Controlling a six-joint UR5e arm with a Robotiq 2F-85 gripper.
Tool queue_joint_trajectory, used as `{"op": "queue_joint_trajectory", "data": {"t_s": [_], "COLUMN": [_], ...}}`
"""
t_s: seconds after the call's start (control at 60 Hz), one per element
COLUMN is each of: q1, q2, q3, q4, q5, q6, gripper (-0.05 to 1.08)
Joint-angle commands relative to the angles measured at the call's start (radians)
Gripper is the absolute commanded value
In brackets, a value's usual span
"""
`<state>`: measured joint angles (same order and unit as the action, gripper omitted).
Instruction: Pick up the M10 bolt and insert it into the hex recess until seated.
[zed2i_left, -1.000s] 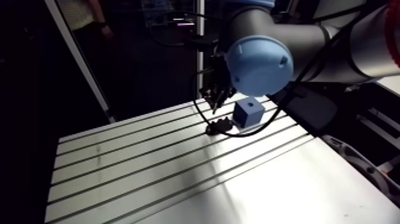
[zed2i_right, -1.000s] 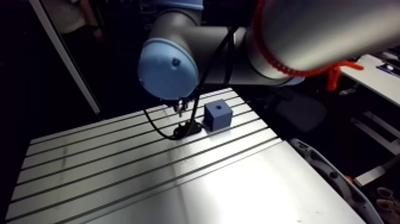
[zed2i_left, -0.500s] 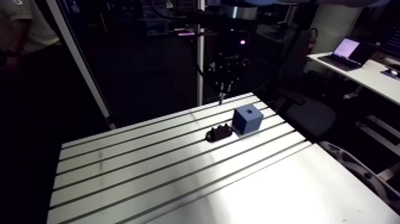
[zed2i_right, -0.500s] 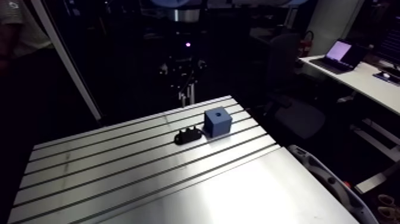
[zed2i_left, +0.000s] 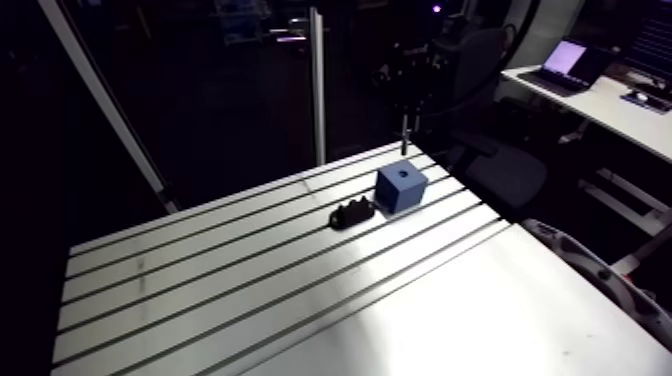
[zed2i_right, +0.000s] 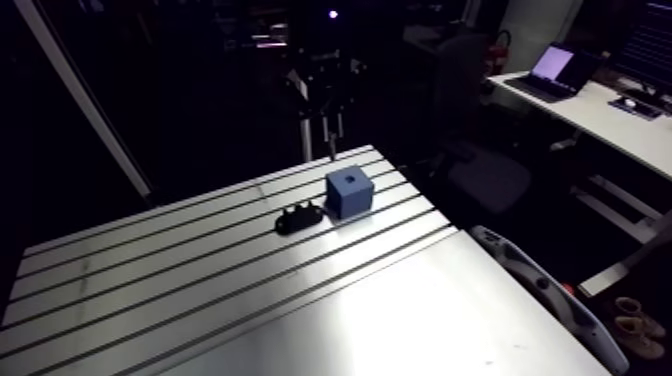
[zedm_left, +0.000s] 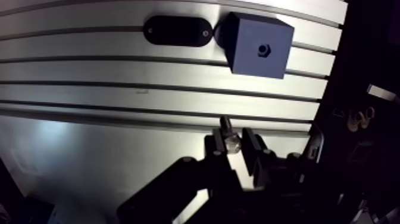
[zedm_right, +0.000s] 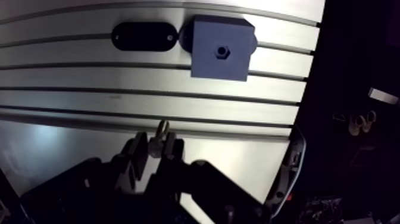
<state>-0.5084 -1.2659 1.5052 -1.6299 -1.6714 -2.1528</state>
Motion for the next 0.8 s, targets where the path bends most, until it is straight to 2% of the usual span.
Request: {"op": "queue_joint_trajectory", "data": {"t_s": [0.017, 0.183, 0.45, 0.65, 0.8], "q1": [-0.066, -0.08, -0.082, -0.082, -0.084], "q2": [0.034, 0.055, 0.073, 0.076, 0.079], "q3": [-0.031, -0.043, -0.029, -0.008, 0.009], "q4": [-0.004, -0.073, -0.112, -0.15, -0.189], "q5": [-0.007, -0.005, 0.0, 0.016, 0.039], "q6": [-0.038, -0.039, -0.034, -0.034, -0.034], "gripper": [0.87, 0.87, 0.88, 0.88, 0.88]}}
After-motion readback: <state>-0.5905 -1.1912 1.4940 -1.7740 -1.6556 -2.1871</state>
